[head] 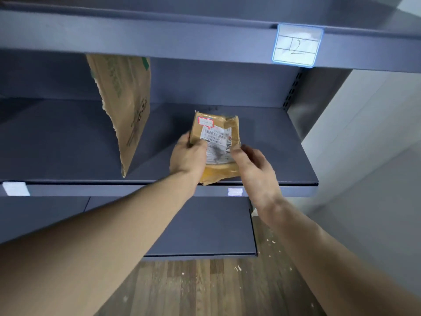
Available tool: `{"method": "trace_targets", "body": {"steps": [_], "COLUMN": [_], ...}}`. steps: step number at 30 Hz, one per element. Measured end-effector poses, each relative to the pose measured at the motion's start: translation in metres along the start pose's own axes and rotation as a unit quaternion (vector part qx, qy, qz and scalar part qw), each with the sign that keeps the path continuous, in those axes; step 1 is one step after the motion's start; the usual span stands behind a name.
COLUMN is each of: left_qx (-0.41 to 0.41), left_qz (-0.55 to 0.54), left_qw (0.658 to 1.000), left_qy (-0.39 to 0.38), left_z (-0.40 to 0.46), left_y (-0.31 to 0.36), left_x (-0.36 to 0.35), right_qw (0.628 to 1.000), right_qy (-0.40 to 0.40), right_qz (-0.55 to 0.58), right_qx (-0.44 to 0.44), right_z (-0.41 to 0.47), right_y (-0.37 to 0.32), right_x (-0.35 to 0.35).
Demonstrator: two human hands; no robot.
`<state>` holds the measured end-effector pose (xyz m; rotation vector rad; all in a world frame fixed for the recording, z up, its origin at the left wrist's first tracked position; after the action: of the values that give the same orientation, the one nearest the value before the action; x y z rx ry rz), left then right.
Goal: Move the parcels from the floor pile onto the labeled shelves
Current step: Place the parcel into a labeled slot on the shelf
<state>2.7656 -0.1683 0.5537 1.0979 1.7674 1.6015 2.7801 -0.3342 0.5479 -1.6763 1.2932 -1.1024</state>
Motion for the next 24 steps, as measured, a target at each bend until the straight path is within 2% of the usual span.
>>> {"method": "trace_targets", "body": {"steps": [5, 10, 14, 22, 24], "left_qx": [0.002, 0.017, 0.000, 0.009, 0.011], "left_qz": [0.009, 0.005, 0.013, 0.082, 0.094], "left_qw": [1.000, 0.998, 0.997, 0.994, 0.994], "left_qy": [0.016, -0.054, -0.074, -0.078, -0.056], "left_z": [0.043, 0.068, 0.077, 0.070, 0.061], "left_y": [0.004, 0.007, 0.003, 0.003, -0.001], "left_x": [-0.021, -0.043, -0.049, -0.025, -0.014], "right_qw": [1.000, 0.998, 0.998, 0.996, 0.995], "right_qy": [0.000, 0.010, 0.019, 0.084, 0.097], "right_qz": [-0.021, -0.064, -0.059, 0.013, 0.015], "right_qx": [-0.011, 0.008, 0.000, 0.004, 0.000], "right_z": [0.039, 0.073, 0.087, 0.058, 0.043], "right_y": [-0.004, -0.017, -0.023, 0.000, 0.008], "right_x": [-0.011, -0.007, -0.008, 0.018, 0.024]}}
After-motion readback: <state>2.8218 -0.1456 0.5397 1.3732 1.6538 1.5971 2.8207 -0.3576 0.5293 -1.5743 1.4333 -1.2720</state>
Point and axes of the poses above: each hand's wrist, its own z-axis towards the middle knuckle, its own x-axis out of the back of the hand, y = z × x, the point moved 7 cm from there along z, towards the middle knuckle, and after that the axes turned 6 degrees about -x, right-handed, at the moved point
